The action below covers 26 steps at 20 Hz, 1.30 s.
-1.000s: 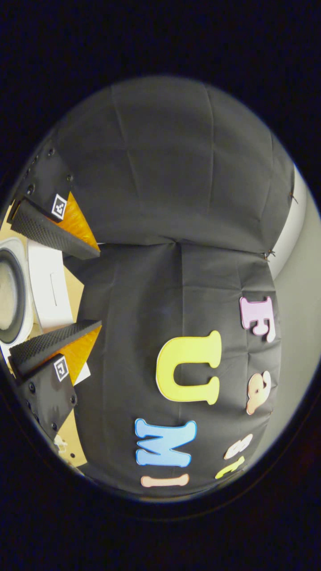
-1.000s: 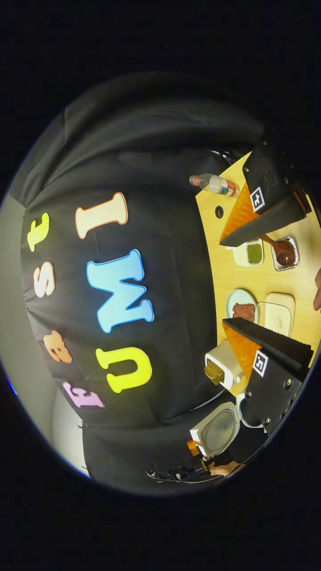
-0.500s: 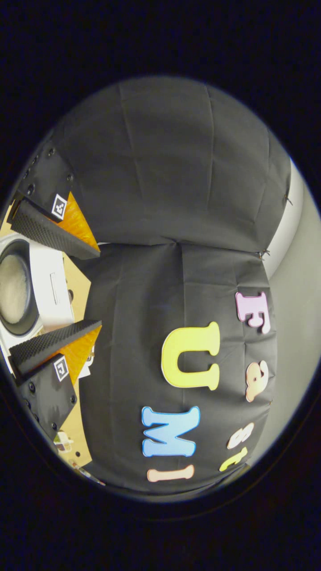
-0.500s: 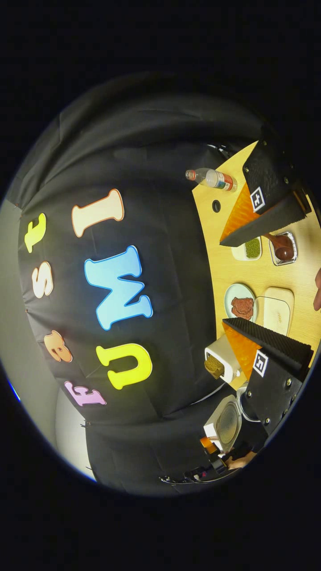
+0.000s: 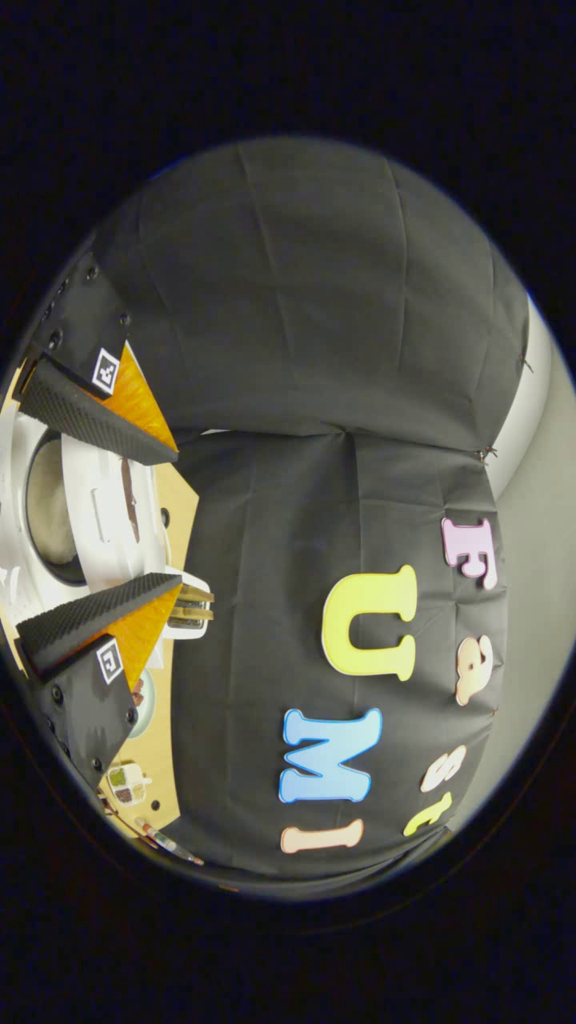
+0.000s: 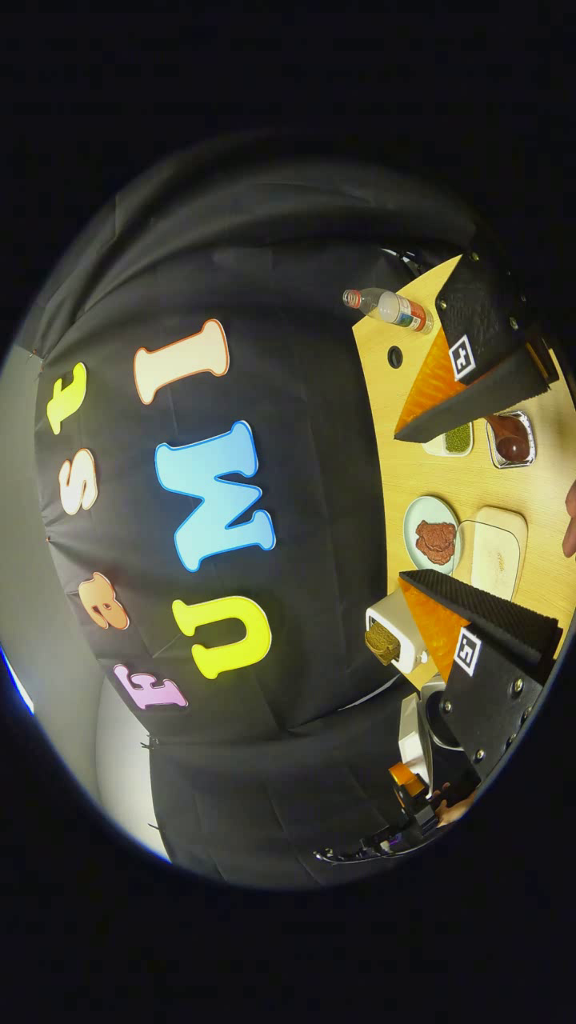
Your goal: Close the left gripper, press the button to open the rice cooker; take a wooden spoon from the chopstick holder with the right hand, scoop a spoonful of rice and pour it into the rice cooker, then put the wooden spoon back into the chopstick holder.
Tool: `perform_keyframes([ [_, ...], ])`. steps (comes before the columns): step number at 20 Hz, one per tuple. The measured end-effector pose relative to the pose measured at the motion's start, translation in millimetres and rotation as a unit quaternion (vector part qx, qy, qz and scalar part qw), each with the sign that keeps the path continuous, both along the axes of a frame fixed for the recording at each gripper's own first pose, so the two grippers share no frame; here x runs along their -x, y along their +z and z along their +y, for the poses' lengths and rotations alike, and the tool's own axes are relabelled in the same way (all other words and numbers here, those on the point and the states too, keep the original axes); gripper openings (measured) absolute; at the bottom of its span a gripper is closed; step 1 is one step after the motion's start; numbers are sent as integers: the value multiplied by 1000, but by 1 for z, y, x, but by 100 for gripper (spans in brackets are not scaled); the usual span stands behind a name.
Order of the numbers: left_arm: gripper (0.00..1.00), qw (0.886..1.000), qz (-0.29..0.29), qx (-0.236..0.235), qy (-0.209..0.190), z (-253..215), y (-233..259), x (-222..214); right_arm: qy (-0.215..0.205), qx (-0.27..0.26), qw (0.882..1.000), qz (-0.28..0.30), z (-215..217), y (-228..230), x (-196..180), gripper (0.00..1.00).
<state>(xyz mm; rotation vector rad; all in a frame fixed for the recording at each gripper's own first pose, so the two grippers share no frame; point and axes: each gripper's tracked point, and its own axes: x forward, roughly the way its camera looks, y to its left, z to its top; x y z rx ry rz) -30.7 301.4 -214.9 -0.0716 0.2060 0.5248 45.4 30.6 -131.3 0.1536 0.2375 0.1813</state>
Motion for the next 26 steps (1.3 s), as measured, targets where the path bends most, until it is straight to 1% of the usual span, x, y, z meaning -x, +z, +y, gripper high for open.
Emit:
perform_keyframes([
  [1,92,1000,6,4,-1,-4,-5,3,2,0,1000,2,0,-1,1,96],
  [2,95,1000,11,10,-2,-7,-12,6,3,1,1000,2,1,-1,1,96],
  [3,92,1000,14,15,-3,-11,-16,7,4,2,1000,2,1,-1,2,96],
  [4,91,1000,18,19,-4,-12,-8,17,7,3,1000,2,2,-1,3,96],
  [5,94,999,22,23,-5,-15,-12,19,9,4,1000,1,3,0,3,96],
  [7,95,999,32,31,-4,-19,-20,23,9,8,1000,-1,1,1,5,96],
  [9,95,999,34,25,10,-15,-23,33,8,7,1000,-1,1,0,6,96],
  [10,100,999,33,29,6,-18,-25,35,7,5,1000,0,-1,-1,6,96],
  [13,98,998,49,40,-3,-23,-39,39,7,-2,1000,6,1,-4,6,96],
  [14,94,998,52,41,-3,-23,-39,40,6,-4,1000,6,2,-4,7,96],
  [15,98,998,55,40,-4,-24,-42,40,8,-6,1000,5,4,-2,7,96],
  [17,100,997,58,43,-4,-25,-46,41,11,1,1000,3,6,-3,9,96],
  [18,98,997,60,43,-5,-26,-50,42,12,7,1000,2,6,-3,10,96],
  [21,98,997,71,43,-8,-31,-61,45,16,8,1000,5,10,-5,11,96],
  [24,98,993,101,61,-7,-34,-88,48,20,8,1000,7,16,-6,10,96],
  [25,100,990,118,72,-4,-34,-101,51,21,10,1000,7,17,-6,10,96],
  [26,97,987,137,83,2,-34,-114,55,23,12,1000,7,18,-7,10,96],
])
